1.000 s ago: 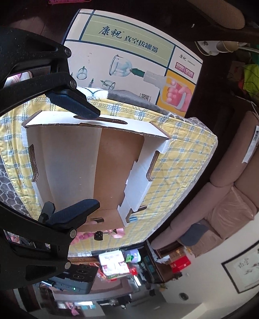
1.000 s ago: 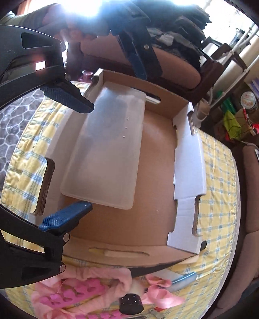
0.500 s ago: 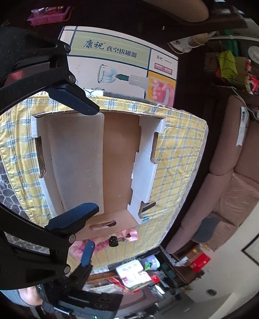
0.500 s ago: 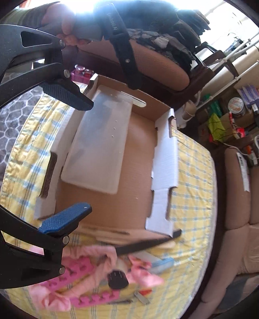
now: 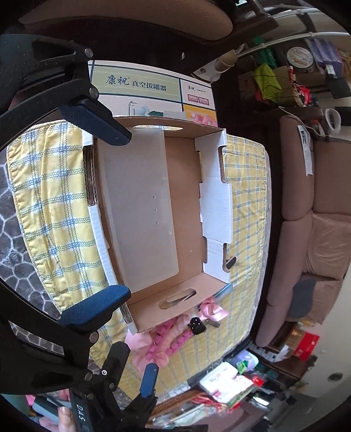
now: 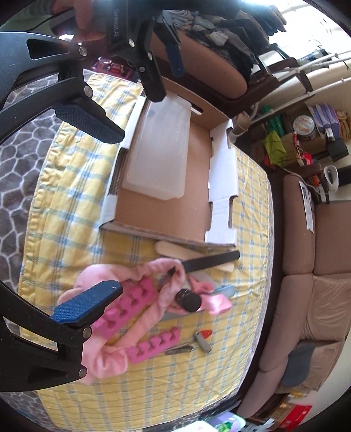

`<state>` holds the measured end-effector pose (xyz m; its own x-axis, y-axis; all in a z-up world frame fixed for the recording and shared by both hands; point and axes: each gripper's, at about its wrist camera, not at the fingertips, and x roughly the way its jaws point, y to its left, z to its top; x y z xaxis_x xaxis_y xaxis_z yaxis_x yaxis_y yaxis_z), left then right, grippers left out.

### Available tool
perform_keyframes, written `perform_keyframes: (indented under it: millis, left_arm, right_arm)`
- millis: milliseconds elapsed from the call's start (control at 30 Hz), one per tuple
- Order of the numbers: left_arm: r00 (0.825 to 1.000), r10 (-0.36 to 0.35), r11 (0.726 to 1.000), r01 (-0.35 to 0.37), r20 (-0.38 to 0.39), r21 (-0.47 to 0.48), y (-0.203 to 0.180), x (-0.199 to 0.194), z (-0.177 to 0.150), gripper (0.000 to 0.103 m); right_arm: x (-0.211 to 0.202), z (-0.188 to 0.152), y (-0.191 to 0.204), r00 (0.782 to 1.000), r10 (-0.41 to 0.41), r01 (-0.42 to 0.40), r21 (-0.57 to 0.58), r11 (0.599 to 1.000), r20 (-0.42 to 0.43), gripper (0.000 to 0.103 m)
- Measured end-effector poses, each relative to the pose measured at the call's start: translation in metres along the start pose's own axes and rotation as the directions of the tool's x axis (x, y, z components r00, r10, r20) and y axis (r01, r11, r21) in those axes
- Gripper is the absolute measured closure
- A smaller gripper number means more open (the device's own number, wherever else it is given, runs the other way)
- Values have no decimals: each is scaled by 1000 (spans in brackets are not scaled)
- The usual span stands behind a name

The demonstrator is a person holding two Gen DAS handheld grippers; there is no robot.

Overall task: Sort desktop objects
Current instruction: 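Withdraw the right tool and reach toward the pink towel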

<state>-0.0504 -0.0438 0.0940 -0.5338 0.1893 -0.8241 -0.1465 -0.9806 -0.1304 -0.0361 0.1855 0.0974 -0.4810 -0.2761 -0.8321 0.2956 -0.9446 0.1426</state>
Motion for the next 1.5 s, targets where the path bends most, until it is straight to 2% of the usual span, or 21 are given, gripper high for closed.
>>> perform_keyframes:
  millis: [233, 367, 533, 700, 867, 933, 1033, 1133, 1233, 1500]
  left_arm:
    - [1000, 26, 1000, -26, 0, 17, -20, -3, -12, 0]
    - [1000, 11, 999, -10, -6, 44, -39, -6, -17, 0]
    - [998, -57, 995, 56, 4, 86, -73, -10, -20, 0]
    - [992, -122, 980, 117, 21, 159, -125, -8, -21, 0]
    - [987, -158, 954, 157, -18, 256, -181, 12, -24, 0]
    - [987, -162, 942, 161, -22, 295, -199, 20, -26, 1]
    - [984, -176, 932, 173, -22, 319, -215, 29, -26, 12]
    - [982, -185, 929, 188, -39, 317, -224, 41, -26, 15]
    - [983, -174, 927, 182, -53, 327, -227, 54, -29, 27]
    - [988, -134, 949, 149, -71, 277, -223, 88, -34, 24]
  right_arm:
    - [-21, -13, -30, 999, -22, 19, 67, 998, 42, 0]
    - [-42, -17, -49, 996, -42, 37, 61, 997, 84, 0]
    - [-70, -26, -97, 989, -58, 33, 171, 985, 138, 0]
    - [-85, -46, -152, 980, -67, 5, 315, 949, 186, 0]
    - [-77, -64, -187, 985, -62, -3, 381, 924, 159, 1]
    - [-73, -66, -194, 988, -51, -9, 379, 925, 149, 1]
    - [-67, -68, -199, 990, -46, -6, 358, 934, 136, 5]
    - [-59, -70, -204, 990, -28, -21, 341, 940, 137, 15]
    - [-48, -71, -205, 990, 8, -52, 314, 948, 140, 27]
    - [-1, -70, -197, 997, 12, -31, 243, 970, 77, 30]
